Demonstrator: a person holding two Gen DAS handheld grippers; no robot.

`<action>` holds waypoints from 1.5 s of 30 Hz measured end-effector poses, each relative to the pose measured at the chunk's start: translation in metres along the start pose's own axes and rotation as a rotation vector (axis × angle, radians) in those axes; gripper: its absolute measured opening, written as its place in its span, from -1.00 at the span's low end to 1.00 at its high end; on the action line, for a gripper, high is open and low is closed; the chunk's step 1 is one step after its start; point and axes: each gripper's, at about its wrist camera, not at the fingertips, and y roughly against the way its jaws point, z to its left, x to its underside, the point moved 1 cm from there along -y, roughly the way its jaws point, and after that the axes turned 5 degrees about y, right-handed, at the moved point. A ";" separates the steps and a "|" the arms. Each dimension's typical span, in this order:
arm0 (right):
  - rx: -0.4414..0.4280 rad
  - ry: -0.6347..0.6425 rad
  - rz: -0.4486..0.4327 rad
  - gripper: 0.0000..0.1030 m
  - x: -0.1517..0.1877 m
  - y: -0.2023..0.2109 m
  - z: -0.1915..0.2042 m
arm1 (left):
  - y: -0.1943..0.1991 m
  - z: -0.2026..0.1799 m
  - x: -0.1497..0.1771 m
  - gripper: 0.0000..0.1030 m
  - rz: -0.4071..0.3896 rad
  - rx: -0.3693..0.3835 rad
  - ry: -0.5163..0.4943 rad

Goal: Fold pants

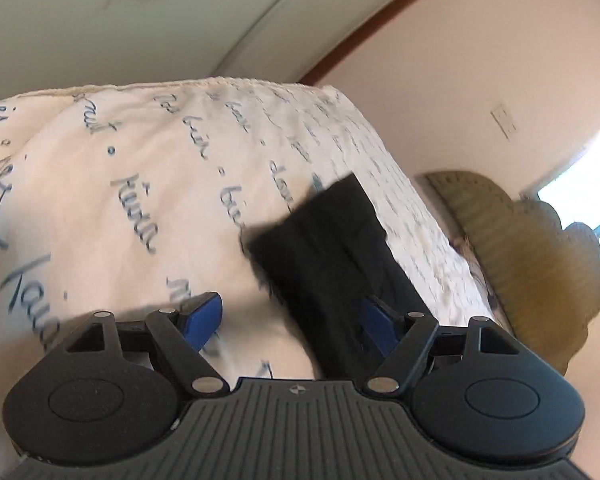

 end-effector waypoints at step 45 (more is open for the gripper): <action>-0.374 -0.385 0.198 0.57 -0.037 -0.157 0.032 | -0.020 -0.132 0.108 -0.80 -0.195 -0.057 -0.966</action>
